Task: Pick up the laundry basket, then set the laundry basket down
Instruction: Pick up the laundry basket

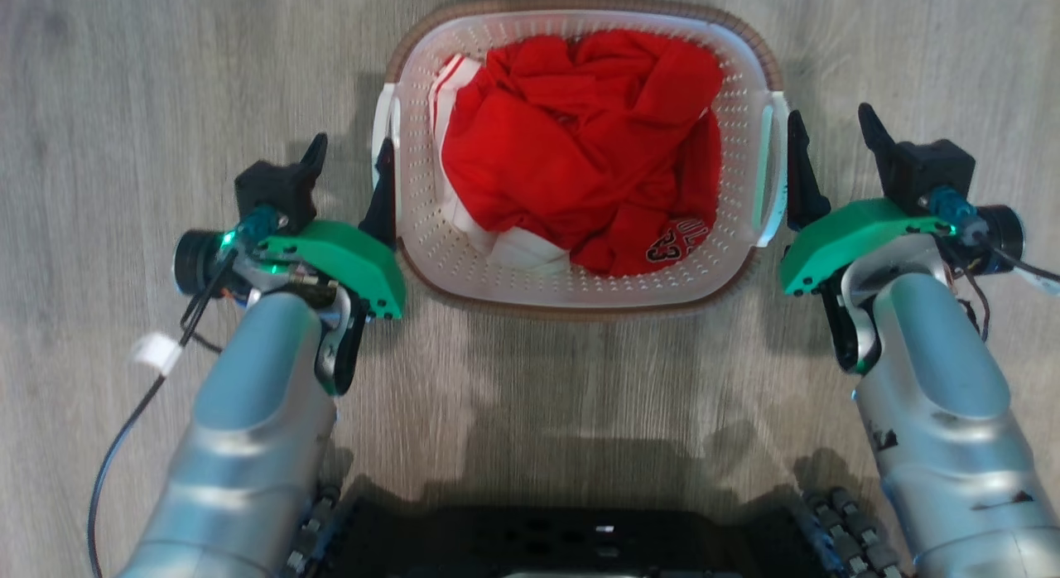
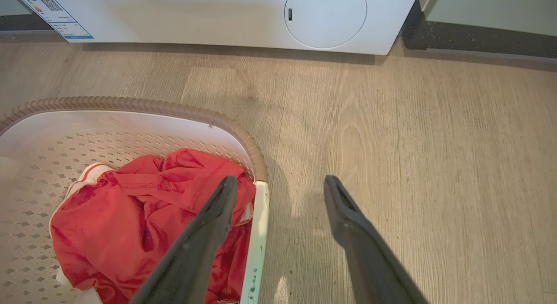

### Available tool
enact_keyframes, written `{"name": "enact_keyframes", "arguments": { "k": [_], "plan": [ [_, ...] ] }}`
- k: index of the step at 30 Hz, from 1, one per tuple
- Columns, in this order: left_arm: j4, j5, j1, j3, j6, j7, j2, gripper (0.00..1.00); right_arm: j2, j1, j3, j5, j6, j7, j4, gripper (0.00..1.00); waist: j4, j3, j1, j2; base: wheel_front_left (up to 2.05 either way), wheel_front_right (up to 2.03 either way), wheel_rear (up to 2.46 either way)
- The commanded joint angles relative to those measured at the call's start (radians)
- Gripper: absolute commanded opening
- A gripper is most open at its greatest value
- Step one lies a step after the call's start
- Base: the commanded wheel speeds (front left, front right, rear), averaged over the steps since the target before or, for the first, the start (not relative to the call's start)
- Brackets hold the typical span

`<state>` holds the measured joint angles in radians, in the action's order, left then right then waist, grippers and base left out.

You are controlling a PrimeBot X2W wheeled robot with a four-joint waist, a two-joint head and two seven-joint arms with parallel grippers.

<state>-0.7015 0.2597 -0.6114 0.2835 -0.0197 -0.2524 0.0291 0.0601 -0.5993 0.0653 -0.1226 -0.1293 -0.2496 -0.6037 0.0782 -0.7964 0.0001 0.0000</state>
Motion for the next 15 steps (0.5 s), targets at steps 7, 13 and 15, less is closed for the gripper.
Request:
{"name": "enact_keyframes", "arguments": {
  "k": [7,13,15],
  "plan": [
    [-0.080,0.026,-0.069,0.041,-0.012,-0.009,0.021,1.00,-0.010,-0.006,0.030,0.002,-0.001,-0.012,-0.013,1.00,0.012,-0.073,-0.0001,0.0000,0.00,0.00,0.00],
    [-0.137,0.044,-0.121,0.084,-0.011,-0.009,0.021,1.00,-0.010,-0.022,0.029,0.010,-0.001,-0.012,-0.019,1.00,0.019,-0.118,-0.0001,0.0000,0.00,0.00,0.00],
    [-0.154,0.049,-0.137,0.101,-0.013,-0.009,0.021,1.00,-0.010,-0.028,0.030,0.013,-0.001,-0.012,-0.022,1.00,0.022,-0.131,-0.0001,0.0000,0.00,0.00,0.00]
  ]
}}
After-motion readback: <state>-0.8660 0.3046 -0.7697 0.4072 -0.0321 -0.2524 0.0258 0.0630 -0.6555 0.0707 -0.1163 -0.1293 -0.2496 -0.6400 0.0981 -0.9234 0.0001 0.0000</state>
